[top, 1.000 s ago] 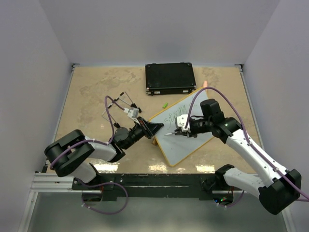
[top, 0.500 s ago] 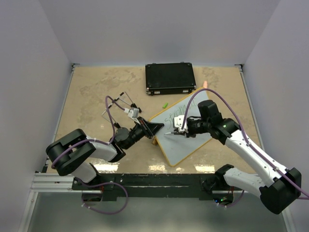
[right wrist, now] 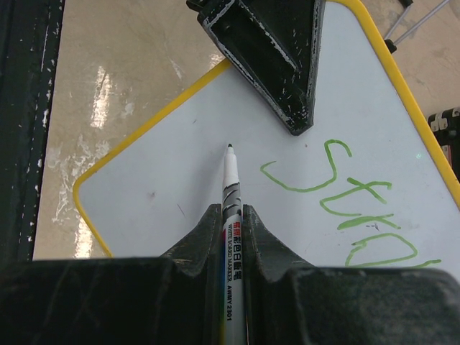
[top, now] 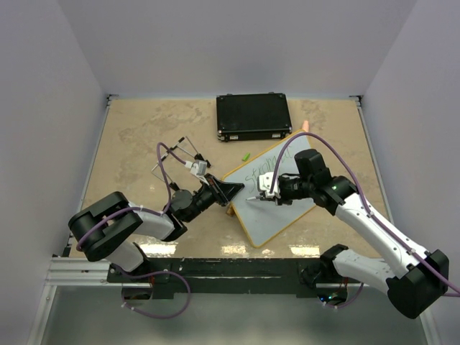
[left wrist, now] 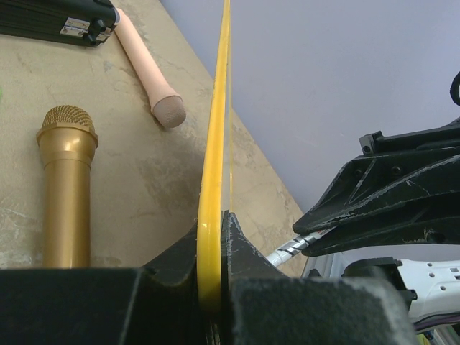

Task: Write a sentence on the whiteboard

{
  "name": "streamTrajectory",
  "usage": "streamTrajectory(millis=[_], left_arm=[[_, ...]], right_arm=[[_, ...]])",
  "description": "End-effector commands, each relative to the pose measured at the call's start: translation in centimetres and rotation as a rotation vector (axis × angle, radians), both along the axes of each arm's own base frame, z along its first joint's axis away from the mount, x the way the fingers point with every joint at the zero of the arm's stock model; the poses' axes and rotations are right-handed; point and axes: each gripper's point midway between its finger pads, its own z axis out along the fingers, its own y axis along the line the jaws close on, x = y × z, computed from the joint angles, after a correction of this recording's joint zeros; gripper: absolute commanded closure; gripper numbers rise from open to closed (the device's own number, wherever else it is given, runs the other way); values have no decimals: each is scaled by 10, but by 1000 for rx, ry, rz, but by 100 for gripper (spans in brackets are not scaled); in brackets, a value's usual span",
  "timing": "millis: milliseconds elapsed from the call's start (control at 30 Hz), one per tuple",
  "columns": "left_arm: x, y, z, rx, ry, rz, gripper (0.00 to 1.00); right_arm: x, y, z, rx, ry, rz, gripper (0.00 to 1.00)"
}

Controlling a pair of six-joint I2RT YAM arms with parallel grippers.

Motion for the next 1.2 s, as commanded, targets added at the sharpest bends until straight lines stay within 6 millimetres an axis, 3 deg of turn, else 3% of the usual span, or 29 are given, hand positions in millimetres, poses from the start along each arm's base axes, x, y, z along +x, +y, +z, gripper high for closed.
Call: streamTrajectory(millis=[0, 767, 1167], left_arm=[[8, 5, 4, 23, -54, 52, 100], [8, 5, 5, 18, -58, 51, 100], [7, 5, 3, 23, -59, 46, 100]], right_arm=[[0, 0, 3, 5, -17, -6, 100], [5, -2, -10, -39, 2, -32, 100], [-10, -12, -26, -102, 40, 0, 100]])
